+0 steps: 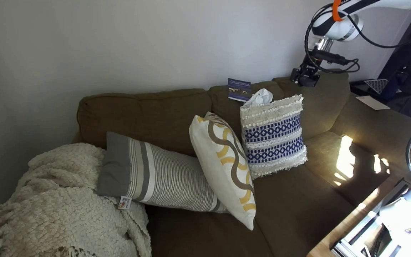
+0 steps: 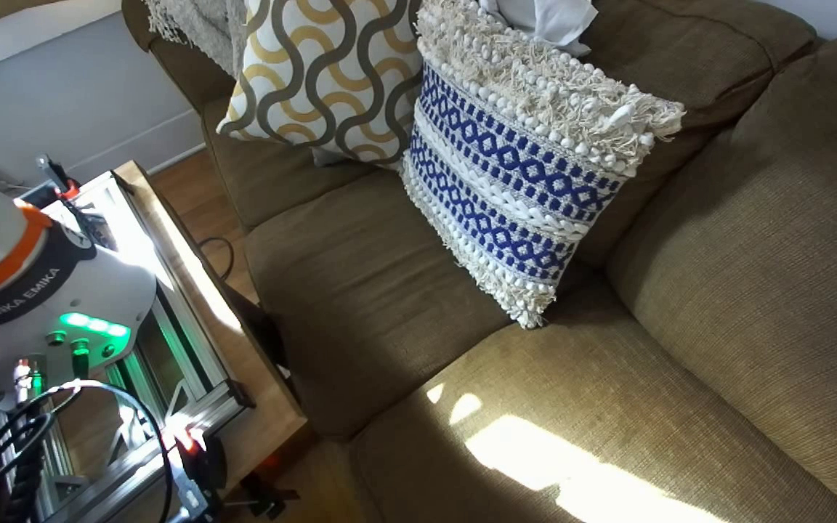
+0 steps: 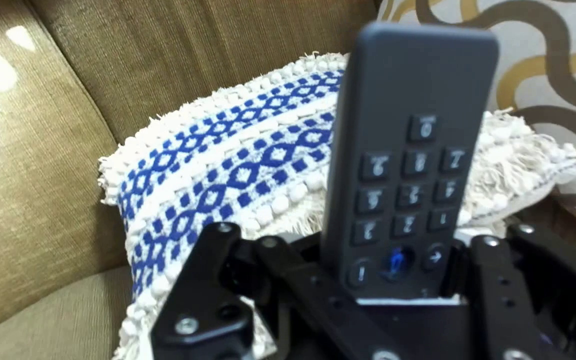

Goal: Put the black remote on the blue and white pillow

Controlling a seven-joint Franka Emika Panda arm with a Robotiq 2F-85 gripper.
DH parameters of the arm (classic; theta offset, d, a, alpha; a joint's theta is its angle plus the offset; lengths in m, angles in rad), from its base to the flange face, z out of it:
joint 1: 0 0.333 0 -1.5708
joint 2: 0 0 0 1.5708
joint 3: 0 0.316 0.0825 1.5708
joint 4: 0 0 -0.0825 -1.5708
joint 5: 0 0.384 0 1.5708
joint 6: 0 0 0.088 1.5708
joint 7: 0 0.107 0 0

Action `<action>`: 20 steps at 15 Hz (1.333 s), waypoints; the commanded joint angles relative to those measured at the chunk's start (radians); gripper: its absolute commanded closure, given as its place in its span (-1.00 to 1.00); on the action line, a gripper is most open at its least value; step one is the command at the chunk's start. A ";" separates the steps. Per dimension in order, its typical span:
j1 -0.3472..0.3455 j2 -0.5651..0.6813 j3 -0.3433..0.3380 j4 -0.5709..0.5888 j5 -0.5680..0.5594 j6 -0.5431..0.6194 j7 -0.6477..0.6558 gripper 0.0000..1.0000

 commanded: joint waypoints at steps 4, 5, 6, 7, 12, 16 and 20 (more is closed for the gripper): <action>0.010 0.333 0.006 0.343 -0.033 -0.135 -0.031 1.00; 0.011 0.359 0.000 0.339 -0.051 -0.121 -0.029 1.00; 0.002 0.388 0.003 0.337 -0.051 -0.100 -0.057 1.00; -0.007 0.417 0.004 0.336 -0.052 -0.091 -0.072 1.00; -0.011 0.471 0.009 0.298 -0.064 0.112 -0.138 0.99; 0.009 0.436 0.027 0.273 -0.073 0.222 -0.160 1.00; 0.021 0.459 0.036 0.314 -0.072 0.214 -0.134 1.00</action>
